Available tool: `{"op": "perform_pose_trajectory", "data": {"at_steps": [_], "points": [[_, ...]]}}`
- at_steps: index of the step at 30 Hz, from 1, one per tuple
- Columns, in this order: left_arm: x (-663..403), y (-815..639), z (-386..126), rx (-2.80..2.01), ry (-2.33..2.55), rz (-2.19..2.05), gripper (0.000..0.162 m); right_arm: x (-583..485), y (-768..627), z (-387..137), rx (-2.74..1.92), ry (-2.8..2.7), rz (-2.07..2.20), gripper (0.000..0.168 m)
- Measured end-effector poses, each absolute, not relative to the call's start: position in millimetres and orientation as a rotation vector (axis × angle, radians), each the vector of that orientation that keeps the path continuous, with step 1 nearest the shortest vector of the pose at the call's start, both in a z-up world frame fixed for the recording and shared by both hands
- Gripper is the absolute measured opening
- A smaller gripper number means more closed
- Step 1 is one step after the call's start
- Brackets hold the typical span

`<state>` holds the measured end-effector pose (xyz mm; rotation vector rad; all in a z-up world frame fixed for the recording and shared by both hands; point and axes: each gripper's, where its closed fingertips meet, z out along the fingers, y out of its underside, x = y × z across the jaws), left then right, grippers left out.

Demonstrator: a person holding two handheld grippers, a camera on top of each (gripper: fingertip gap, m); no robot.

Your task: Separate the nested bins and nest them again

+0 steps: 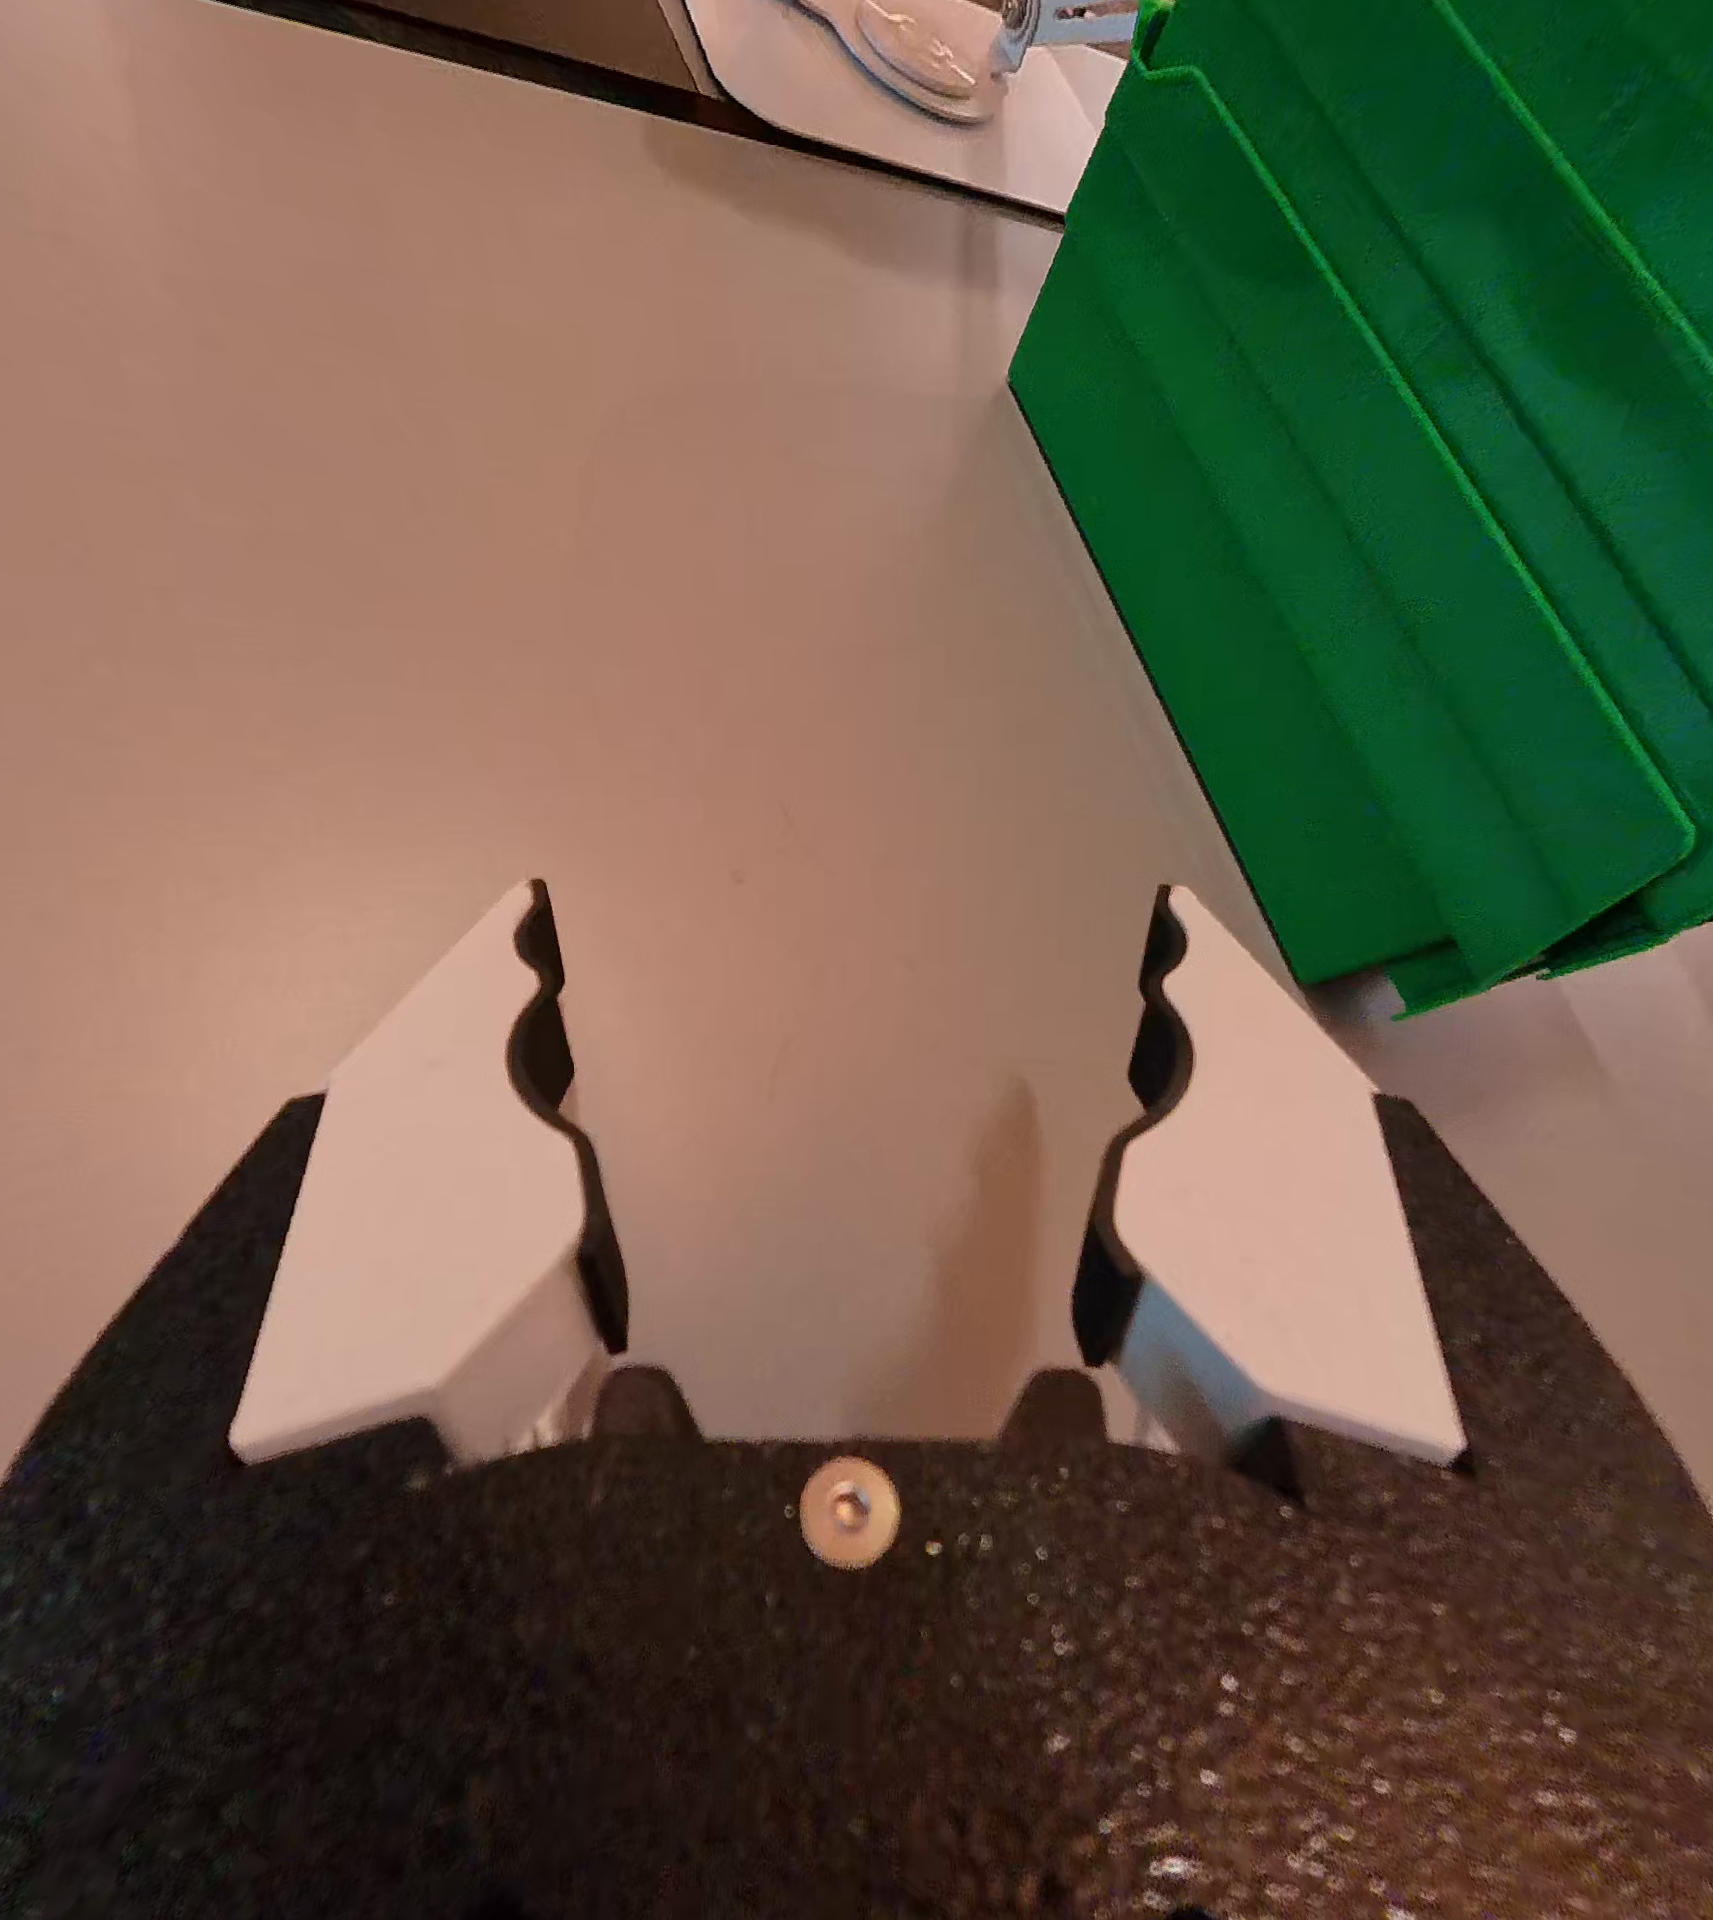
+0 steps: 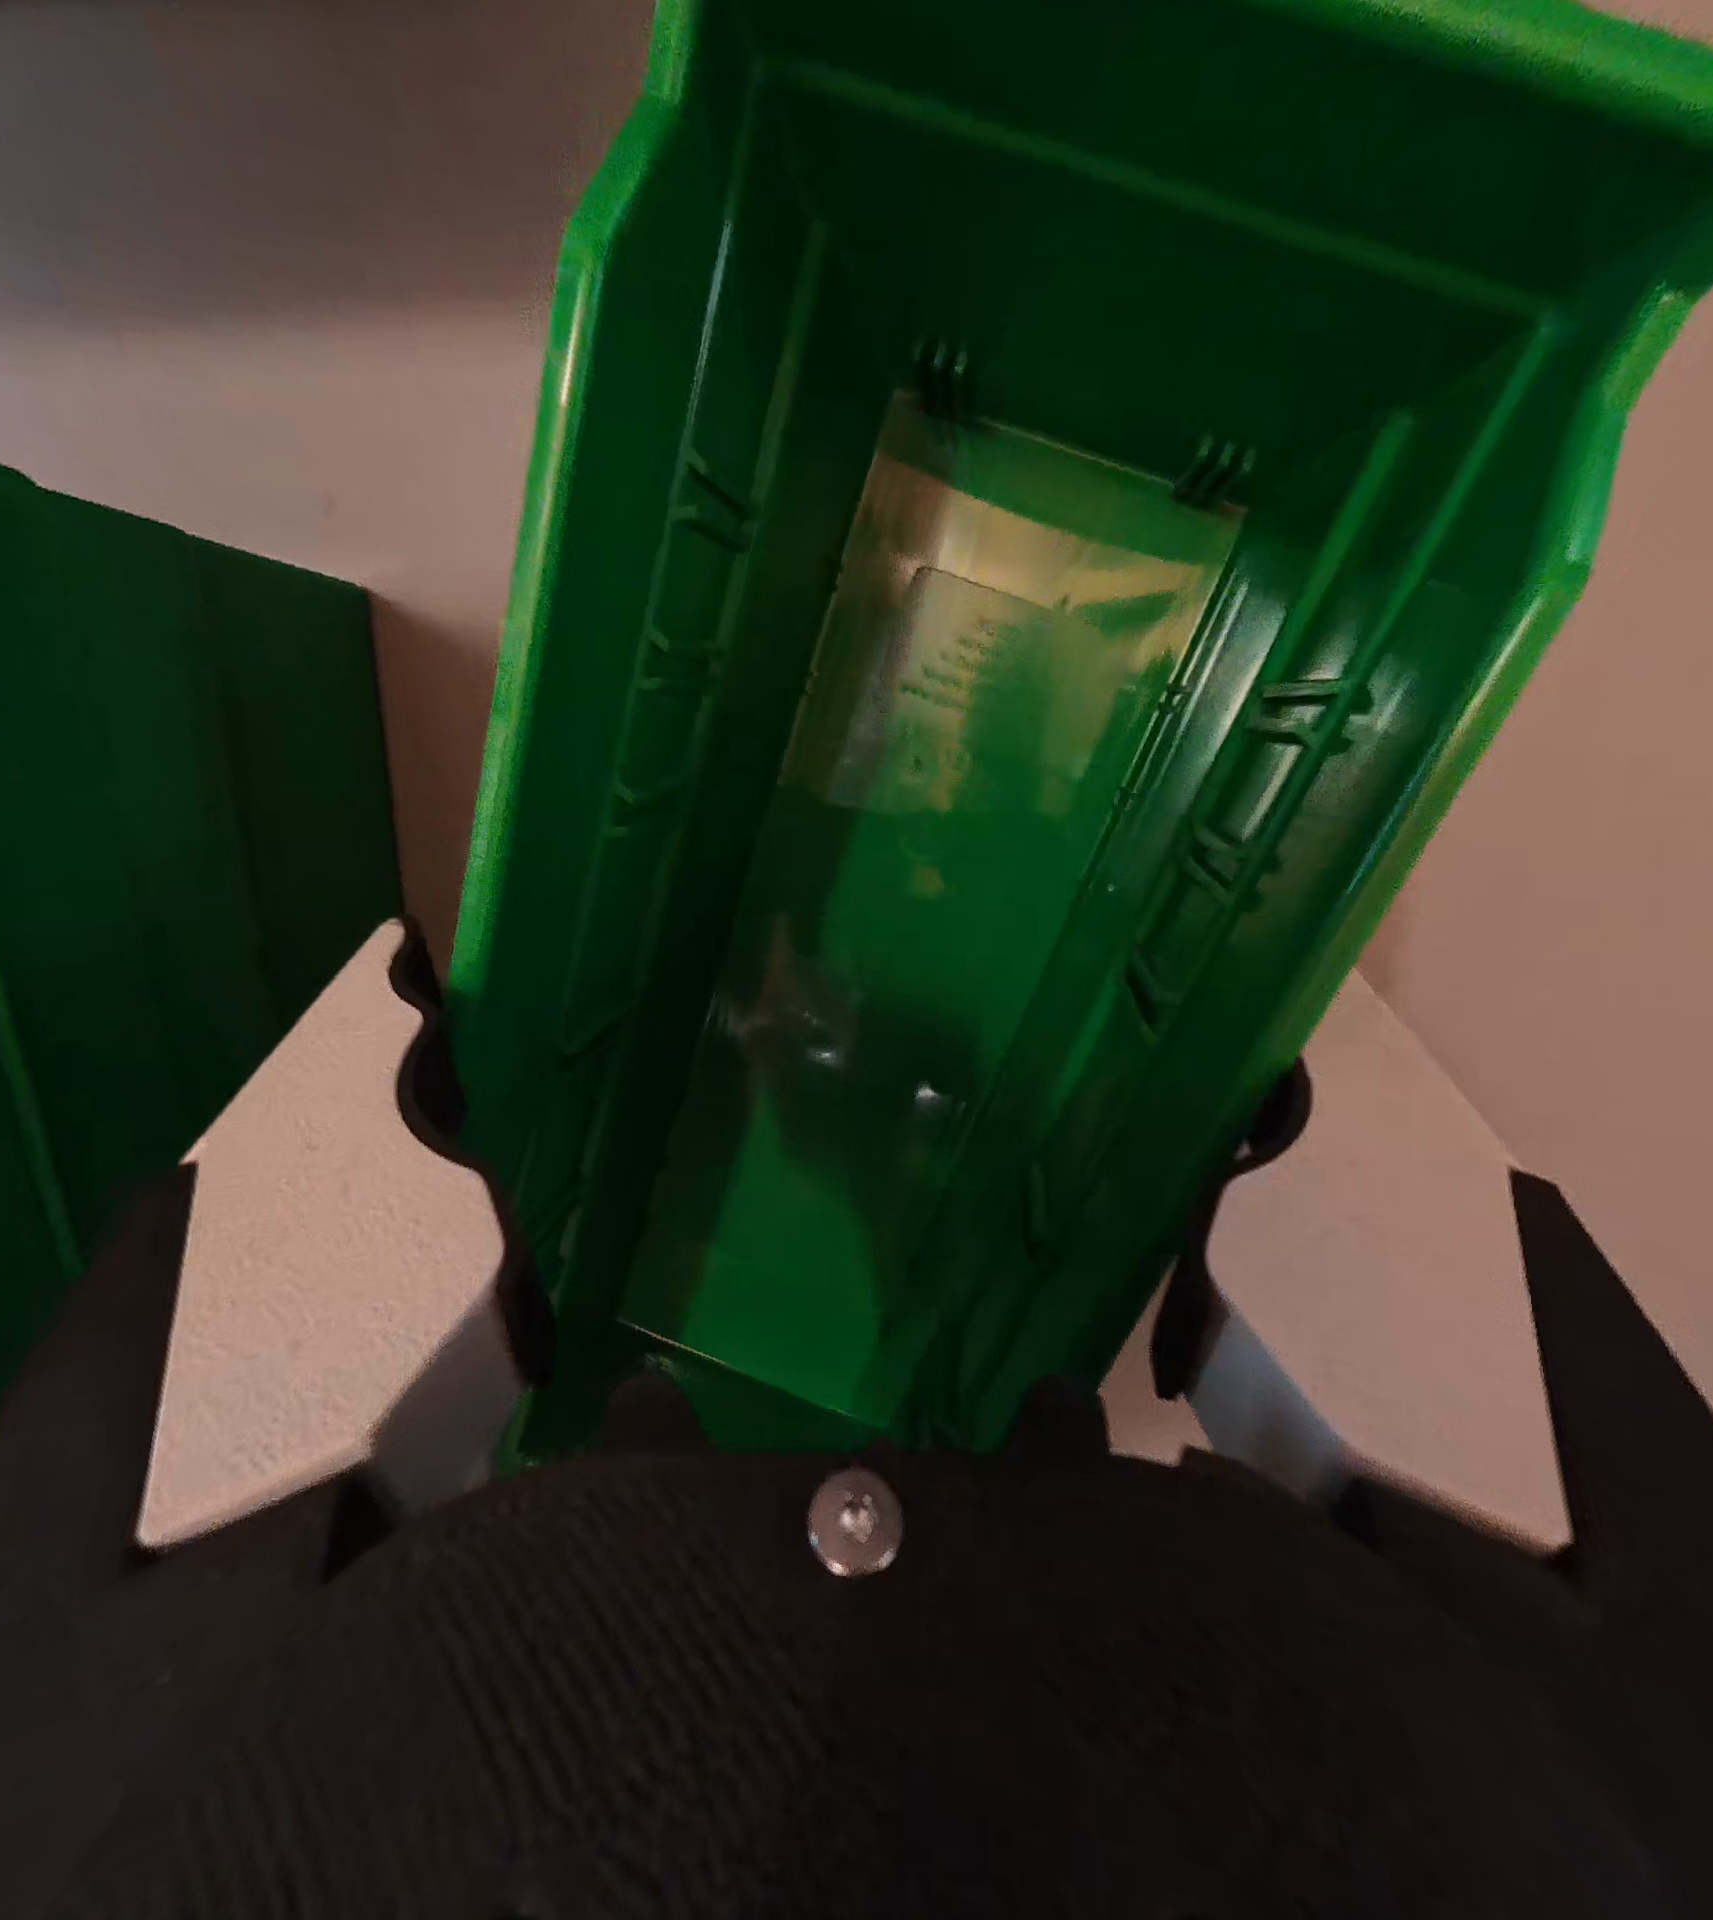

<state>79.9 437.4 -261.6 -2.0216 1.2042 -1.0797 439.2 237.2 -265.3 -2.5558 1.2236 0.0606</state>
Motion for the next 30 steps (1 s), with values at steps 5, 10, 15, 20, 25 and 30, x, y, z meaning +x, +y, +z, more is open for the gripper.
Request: {"op": "perform_pose_trajectory", "data": {"at_steps": [5, 10, 15, 20, 25, 30], "points": [[79.4, 437.1, -263.1, -2.026, 1.211, -1.063, 0.109, 436.4, 226.3, -265.3, -2.616, 1.234, 0.067, 0.153], [79.1, 439.0, -264.1, -2.035, 1.203, -1.047, 0.109, 431.7, 221.9, -265.9, -2.687, 1.201, 0.028, 0.158], [82.0, 435.7, -258.5, -2.008, 1.203, -1.067, 0.109, 425.9, 223.4, -267.6, -2.670, 1.239, 0.052, 0.157], [83.4, 432.1, -261.5, -2.013, 1.228, -1.048, 0.109, 420.4, 219.1, -263.1, -2.639, 1.276, 0.130, 0.131], [83.0, 428.4, -259.5, -2.007, 1.246, -1.047, 0.109, 414.0, 207.0, -259.7, -2.670, 1.273, 0.146, 0.116], [81.1, 429.0, -255.2, -2.003, 1.237, -1.065, 0.109, 409.9, 192.4, -249.7, -2.642, 1.332, 0.212, 0.112]]}}
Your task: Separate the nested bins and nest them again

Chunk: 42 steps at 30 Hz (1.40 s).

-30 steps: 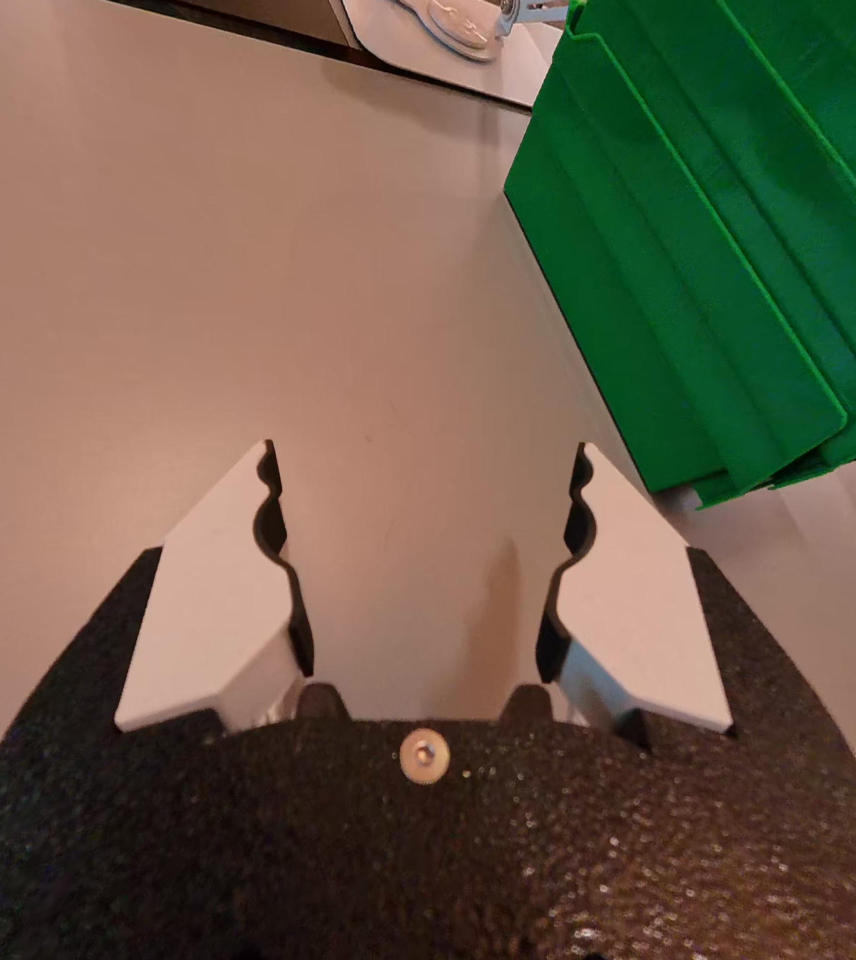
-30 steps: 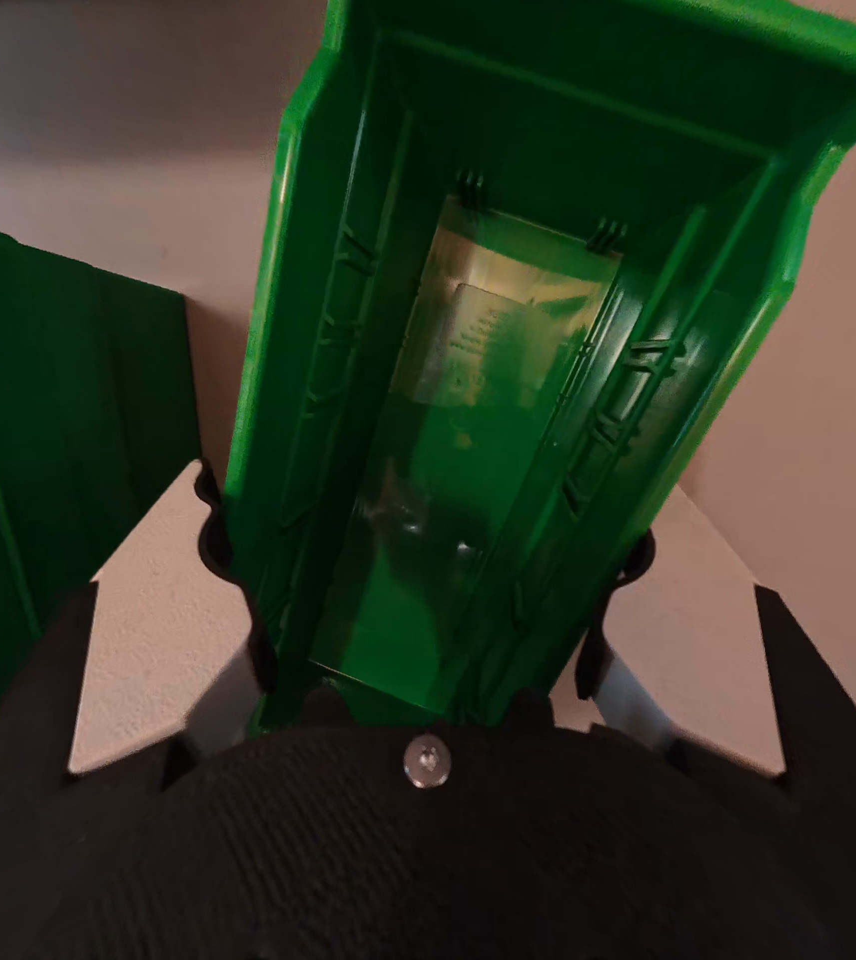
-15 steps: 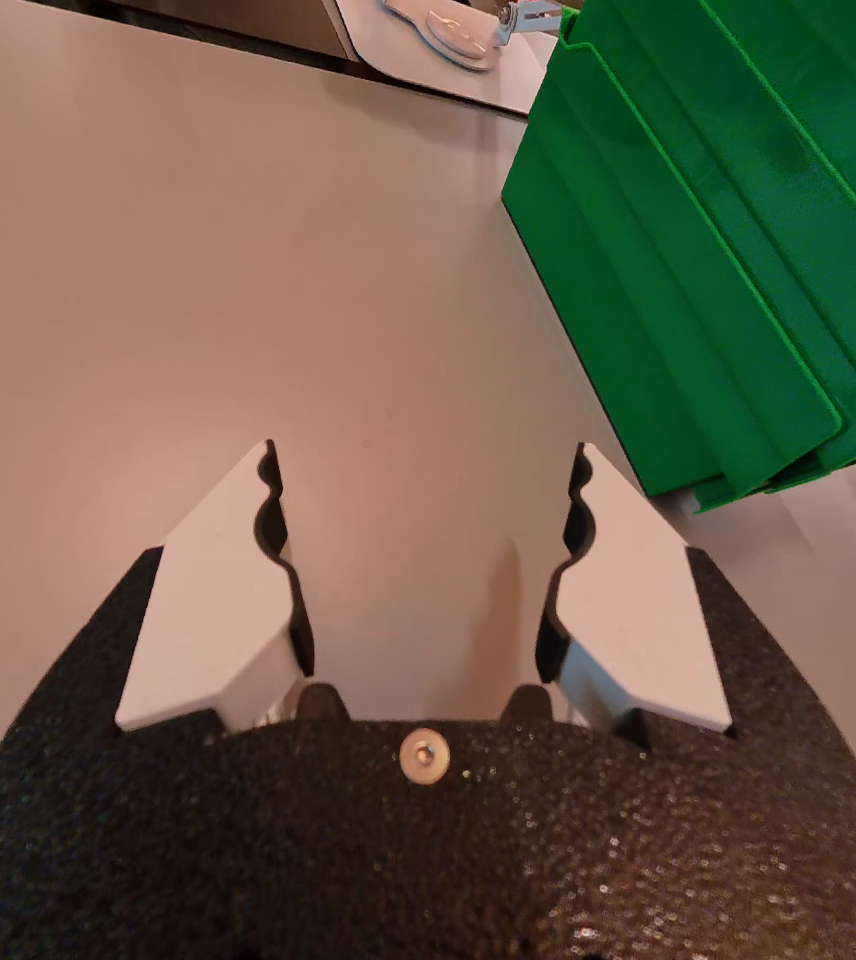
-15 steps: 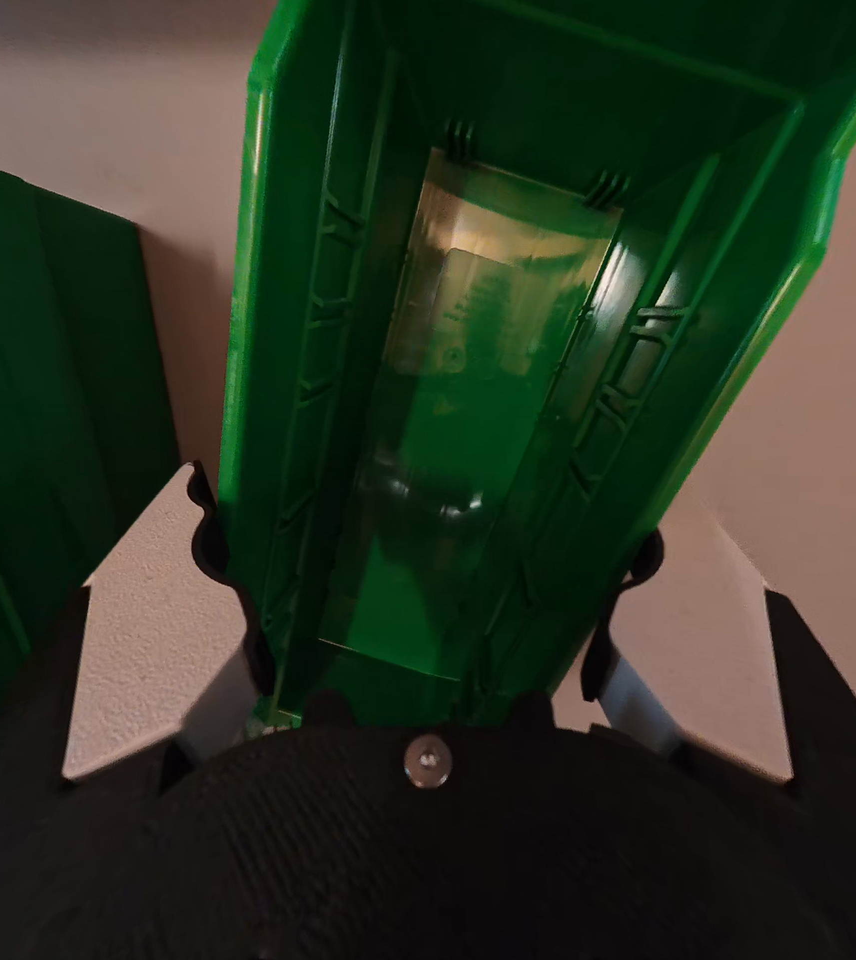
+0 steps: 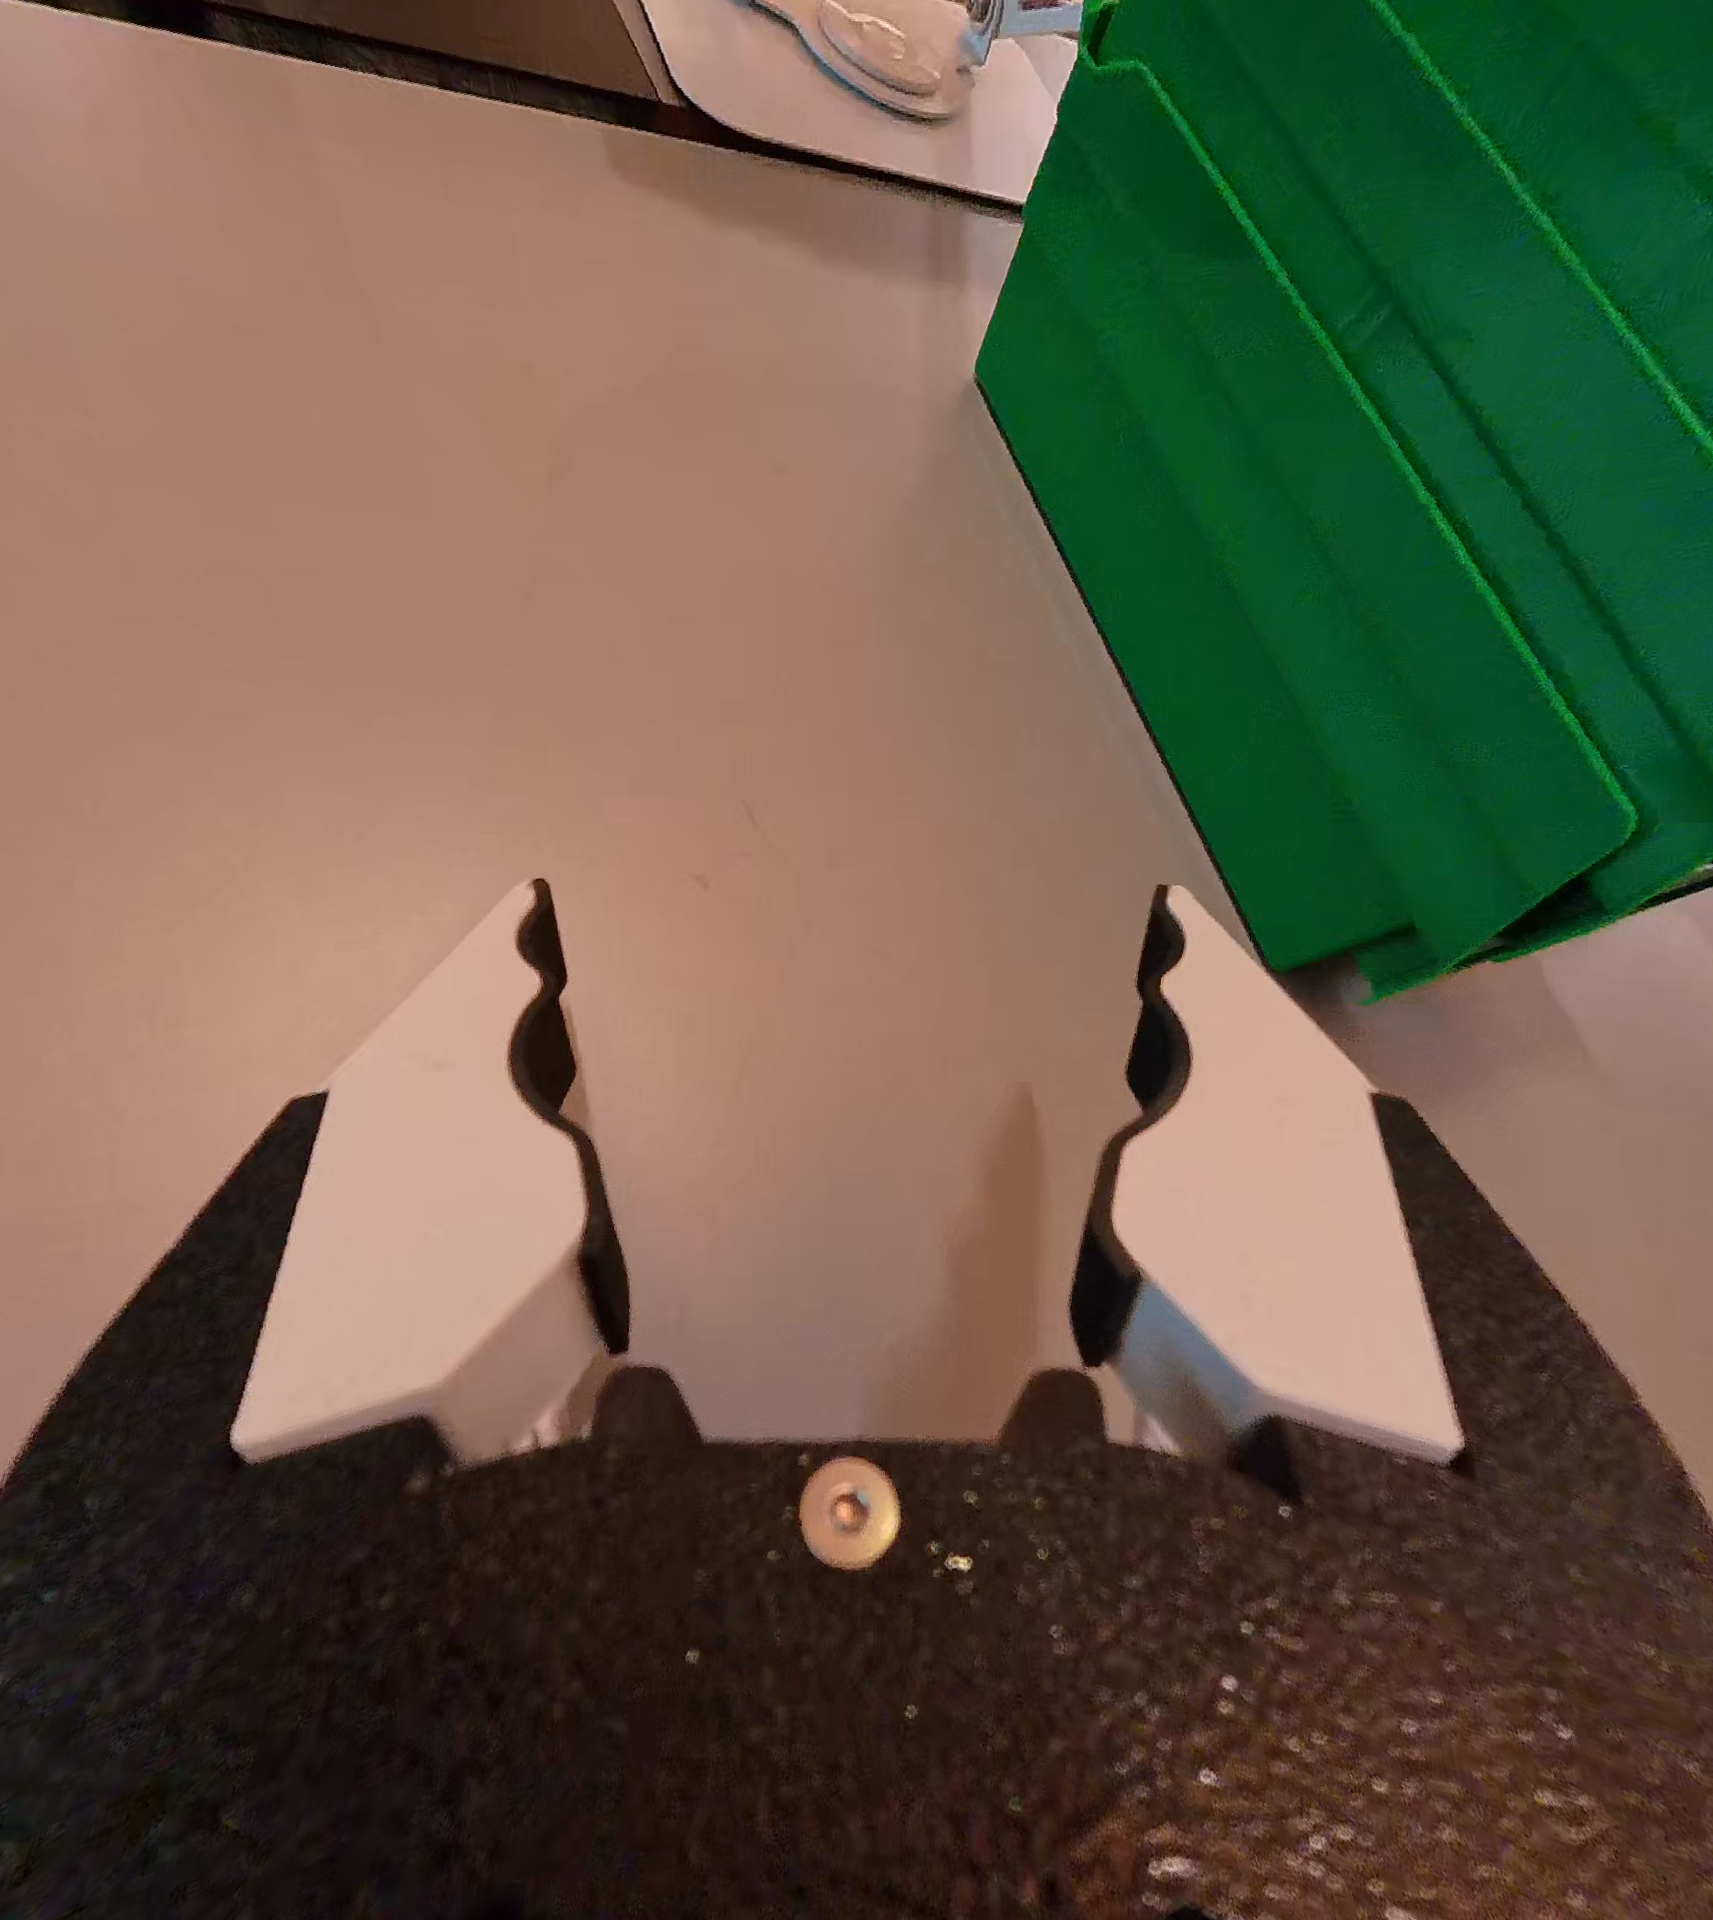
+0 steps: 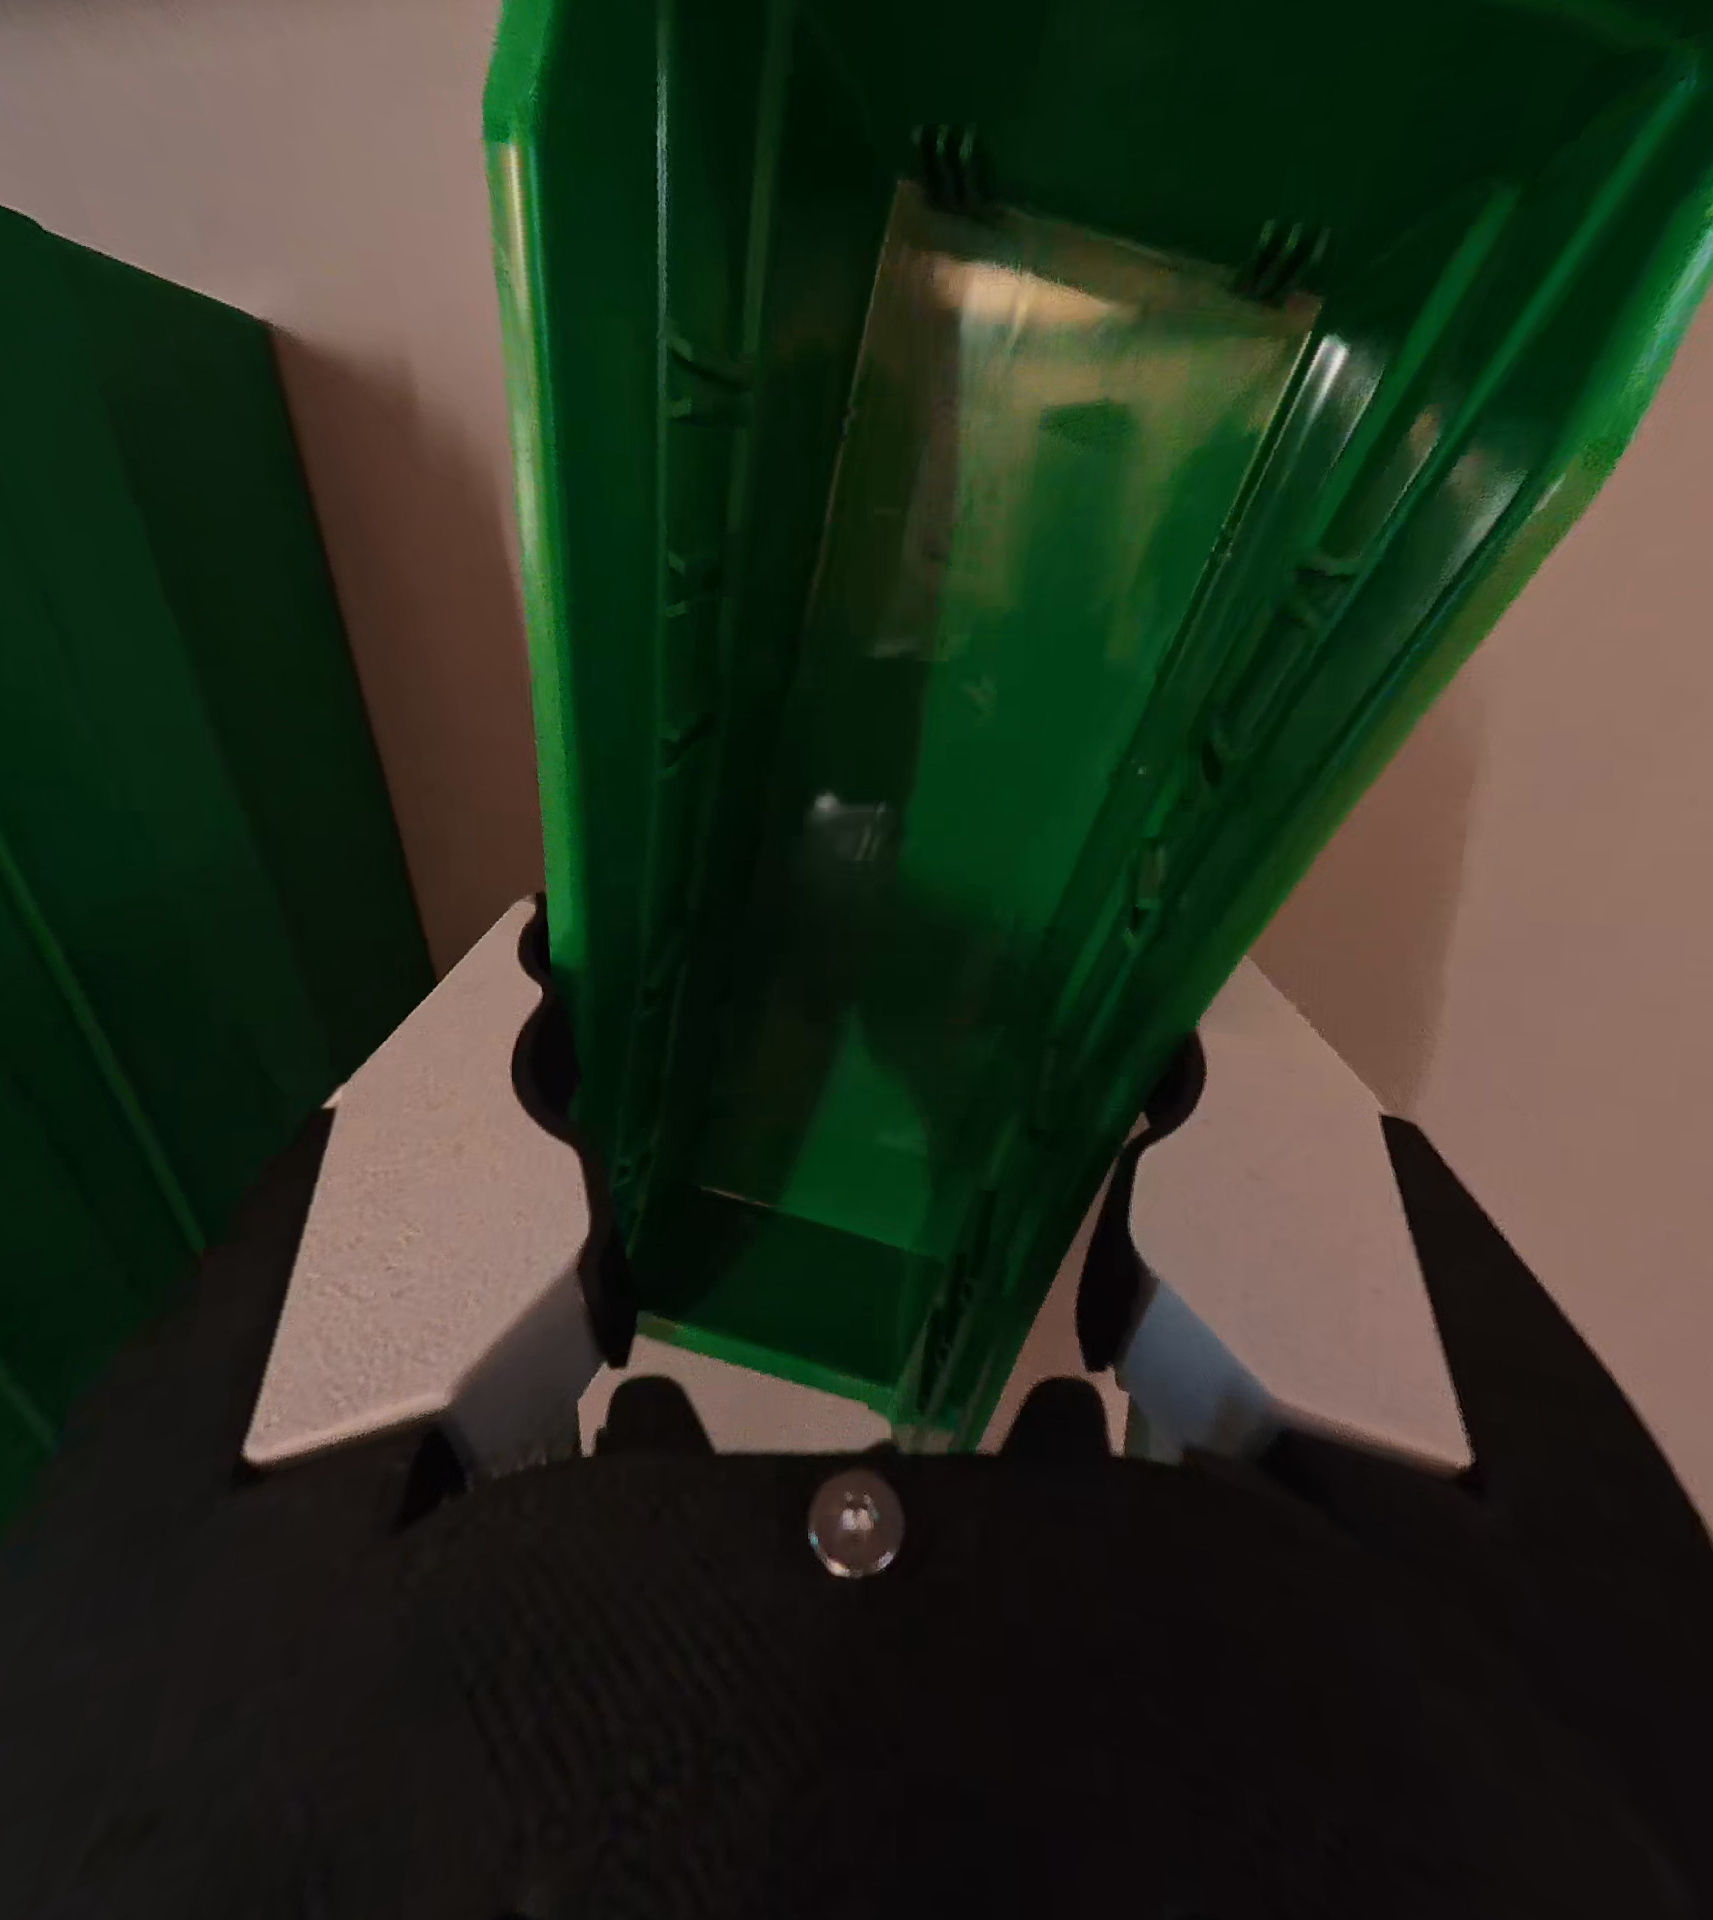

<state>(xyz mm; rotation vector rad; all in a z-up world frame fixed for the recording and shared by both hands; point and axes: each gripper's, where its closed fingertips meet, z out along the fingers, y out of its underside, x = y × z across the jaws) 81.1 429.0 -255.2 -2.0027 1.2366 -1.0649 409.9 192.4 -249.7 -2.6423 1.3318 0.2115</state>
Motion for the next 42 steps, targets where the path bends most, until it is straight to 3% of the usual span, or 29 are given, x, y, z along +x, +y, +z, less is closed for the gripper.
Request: {"op": "perform_pose_trajectory", "data": {"at_steps": [8, 20, 26, 42], "points": [[79.1, 429.9, -252.8, -1.994, 1.245, -1.059, 0.108, 404.2, 181.0, -214.9, -2.579, 1.402, 0.271, 0.104], [81.5, 425.5, -249.3, -1.980, 1.259, -1.058, 0.108, 378.1, 250.4, -37.1, -2.453, 1.217, 0.184, 0.105], [82.1, 421.3, -242.9, -1.960, 1.264, -1.070, 0.108, 335.6, 292.1, 13.5, -2.483, 1.097, 0.156, 0.105], [80.9, 418.7, -230.1, -1.927, 1.250, -1.114, 0.108, 288.7, 334.5, -50.8, -2.638, 1.074, 0.176, 0.105]]}}
